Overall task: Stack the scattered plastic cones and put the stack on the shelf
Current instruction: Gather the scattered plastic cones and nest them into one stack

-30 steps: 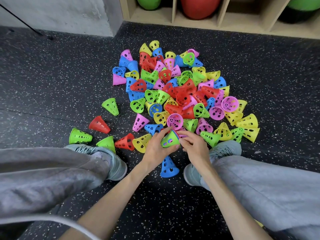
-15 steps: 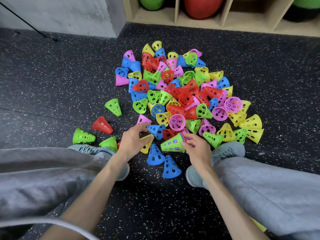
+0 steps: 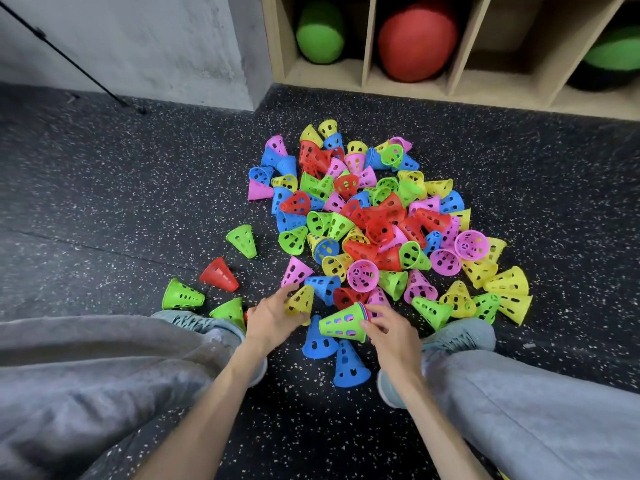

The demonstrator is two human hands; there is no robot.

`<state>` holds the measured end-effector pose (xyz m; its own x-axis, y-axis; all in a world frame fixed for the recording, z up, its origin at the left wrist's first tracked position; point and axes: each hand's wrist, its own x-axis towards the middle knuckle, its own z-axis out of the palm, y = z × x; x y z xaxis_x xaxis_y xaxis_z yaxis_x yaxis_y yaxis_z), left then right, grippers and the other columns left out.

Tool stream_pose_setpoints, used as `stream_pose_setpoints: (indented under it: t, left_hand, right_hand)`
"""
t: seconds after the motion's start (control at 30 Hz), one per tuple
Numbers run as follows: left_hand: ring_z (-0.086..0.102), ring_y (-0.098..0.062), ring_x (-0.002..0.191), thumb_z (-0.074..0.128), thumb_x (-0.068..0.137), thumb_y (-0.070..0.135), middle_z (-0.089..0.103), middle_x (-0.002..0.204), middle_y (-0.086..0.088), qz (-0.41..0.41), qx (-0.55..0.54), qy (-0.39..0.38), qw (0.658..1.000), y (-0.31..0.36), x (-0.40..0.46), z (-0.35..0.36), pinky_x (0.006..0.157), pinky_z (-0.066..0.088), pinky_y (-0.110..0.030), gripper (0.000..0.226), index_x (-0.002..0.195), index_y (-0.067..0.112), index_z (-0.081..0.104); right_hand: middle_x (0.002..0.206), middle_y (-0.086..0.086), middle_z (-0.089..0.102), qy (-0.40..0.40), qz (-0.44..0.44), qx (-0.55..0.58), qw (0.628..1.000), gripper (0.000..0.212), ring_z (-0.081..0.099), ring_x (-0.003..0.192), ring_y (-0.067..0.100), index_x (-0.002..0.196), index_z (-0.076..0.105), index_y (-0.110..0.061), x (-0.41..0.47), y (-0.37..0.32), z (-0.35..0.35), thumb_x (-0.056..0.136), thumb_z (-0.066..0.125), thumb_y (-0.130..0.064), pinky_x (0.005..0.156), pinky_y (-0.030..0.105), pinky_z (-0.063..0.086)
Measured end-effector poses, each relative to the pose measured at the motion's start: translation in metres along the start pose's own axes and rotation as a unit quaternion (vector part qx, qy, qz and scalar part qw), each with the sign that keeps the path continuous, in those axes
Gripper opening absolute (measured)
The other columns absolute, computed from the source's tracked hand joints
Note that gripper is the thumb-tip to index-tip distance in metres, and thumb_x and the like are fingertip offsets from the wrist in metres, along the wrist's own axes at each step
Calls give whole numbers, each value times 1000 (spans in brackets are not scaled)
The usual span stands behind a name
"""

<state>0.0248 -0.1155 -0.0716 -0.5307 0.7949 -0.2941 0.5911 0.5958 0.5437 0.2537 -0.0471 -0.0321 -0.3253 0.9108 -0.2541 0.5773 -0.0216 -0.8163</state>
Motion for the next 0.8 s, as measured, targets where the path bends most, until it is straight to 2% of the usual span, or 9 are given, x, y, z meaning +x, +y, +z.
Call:
stream_pose_setpoints:
  t: [0.07, 0.2, 0.27, 0.3, 0.37, 0.5, 0.6, 0.7, 0.8]
  left_hand:
    - [66, -19, 109, 75, 88, 43, 67, 131, 3, -31, -159, 36, 986, 4, -1, -2, 103, 48, -47, 62, 142, 37, 46]
    - [67, -20, 105, 74, 93, 27, 66, 123, -2, -82, -428, 93, 895, 24, -16, 0, 95, 54, -41, 63, 146, 31, 40]
    - [64, -13, 107, 73, 95, 24, 64, 122, 1, -78, -485, 85, 867, 38, -27, 4, 86, 51, -26, 63, 146, 33, 37]
    - [62, -10, 108, 72, 95, 24, 62, 122, 1, -70, -498, 80, 861, 44, -31, 7, 81, 48, -19, 63, 146, 34, 35]
    - [63, -10, 110, 73, 94, 24, 62, 126, -2, -58, -519, 76, 850, 53, -37, 15, 77, 48, -13, 68, 149, 33, 34]
    - [65, -26, 114, 76, 92, 22, 64, 129, -11, -30, -530, 58, 846, 63, -42, 30, 90, 52, -25, 69, 140, 51, 35]
    - [66, -26, 110, 80, 89, 22, 63, 128, -12, -12, -500, 40, 865, 68, -46, 33, 89, 53, -26, 77, 133, 64, 33]
    - [69, -17, 101, 81, 87, 13, 62, 128, -10, 0, -490, 12, 871, 68, -49, 30, 81, 56, -21, 88, 149, 46, 28]
    - [69, -15, 100, 82, 85, 8, 61, 128, 0, 39, -442, 1, 896, 64, -54, 25, 83, 55, -22, 87, 150, 38, 32]
  right_hand:
    - [99, -16, 74, 14, 7, 9, 1000, 28, 69, 85, 2, 123, 68, -29, 2, -3, 2, 94, 69, -27, 69, 12, 41]
    - [105, -9, 76, 41, 12, 22, 999, 30, 71, 84, 8, 124, 68, -22, 6, -6, 5, 94, 70, -25, 66, 11, 42]
    - [108, -6, 75, 53, 22, 53, 997, 33, 72, 86, 11, 126, 68, -19, 9, -5, 6, 93, 71, -24, 76, 23, 56]
    - [110, -4, 75, 56, 30, 71, 995, 35, 73, 87, 12, 126, 67, -17, 11, -5, 7, 93, 72, -24, 81, 33, 60]
    - [110, -3, 75, 58, 47, 101, 992, 36, 74, 87, 13, 125, 67, -17, 13, -3, 8, 91, 74, -24, 83, 41, 62]
    - [107, -5, 73, 55, 61, 158, 984, 37, 74, 84, 11, 125, 66, -14, 12, 0, 7, 90, 75, -22, 83, 40, 62]
    - [106, -2, 74, 44, 65, 183, 980, 35, 75, 80, 12, 124, 66, -13, 10, -1, 2, 90, 75, -20, 80, 40, 63]
    - [102, -4, 74, 39, 57, 190, 979, 32, 75, 78, 14, 121, 66, -14, 7, -1, -1, 90, 75, -18, 80, 42, 63]
    - [97, -8, 73, 35, 43, 174, 983, 28, 74, 76, 15, 118, 65, -18, 5, 0, -2, 91, 73, -16, 81, 43, 62]
